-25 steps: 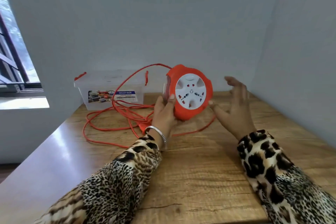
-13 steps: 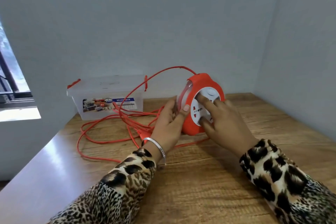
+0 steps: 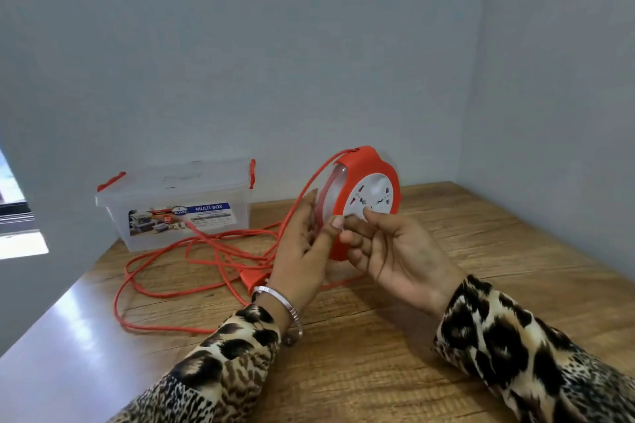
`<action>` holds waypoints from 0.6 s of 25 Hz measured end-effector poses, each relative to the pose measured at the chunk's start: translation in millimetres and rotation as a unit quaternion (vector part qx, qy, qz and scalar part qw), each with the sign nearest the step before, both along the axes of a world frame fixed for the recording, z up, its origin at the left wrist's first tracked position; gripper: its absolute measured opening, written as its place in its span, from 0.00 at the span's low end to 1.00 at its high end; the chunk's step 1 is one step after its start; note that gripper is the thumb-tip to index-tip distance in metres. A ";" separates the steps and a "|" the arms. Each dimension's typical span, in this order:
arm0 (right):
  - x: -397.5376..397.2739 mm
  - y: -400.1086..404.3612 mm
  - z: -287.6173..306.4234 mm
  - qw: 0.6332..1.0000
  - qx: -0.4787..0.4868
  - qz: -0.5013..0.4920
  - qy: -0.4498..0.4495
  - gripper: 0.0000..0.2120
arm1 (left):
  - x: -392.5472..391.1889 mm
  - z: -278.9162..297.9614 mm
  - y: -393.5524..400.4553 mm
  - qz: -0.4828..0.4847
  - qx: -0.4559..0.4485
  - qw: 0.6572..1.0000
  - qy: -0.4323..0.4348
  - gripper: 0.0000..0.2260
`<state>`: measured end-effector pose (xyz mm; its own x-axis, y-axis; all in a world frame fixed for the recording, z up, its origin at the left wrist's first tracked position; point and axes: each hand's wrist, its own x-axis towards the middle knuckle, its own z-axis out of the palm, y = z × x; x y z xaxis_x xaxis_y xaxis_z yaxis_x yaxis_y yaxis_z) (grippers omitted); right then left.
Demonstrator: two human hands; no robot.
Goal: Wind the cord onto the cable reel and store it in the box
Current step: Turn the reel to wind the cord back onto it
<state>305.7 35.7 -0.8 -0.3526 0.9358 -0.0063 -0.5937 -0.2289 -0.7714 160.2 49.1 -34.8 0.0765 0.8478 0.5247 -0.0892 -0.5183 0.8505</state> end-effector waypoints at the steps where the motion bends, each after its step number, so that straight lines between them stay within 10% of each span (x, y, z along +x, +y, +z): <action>1: 0.8 -1.5 3.2 1.000 0.009 0.004 -0.021 0.11 | -1.3 2.2 0.7 0.011 0.005 1.000 0.002 0.16; 4: 4.2 -4.1 5.0 0.957 0.103 -0.091 -0.257 0.08 | -12.7 12.3 1.3 0.053 -0.039 0.997 -0.050 0.10; 9: 15.1 1.3 4.4 0.491 0.541 -0.333 -0.595 0.20 | -36.4 27.3 4.5 0.041 -0.079 0.995 -0.035 0.09; 15: 15.6 19.2 5.8 0.280 0.579 -0.223 -0.733 0.31 | -41.2 30.5 1.5 -0.002 -0.069 0.997 0.039 0.15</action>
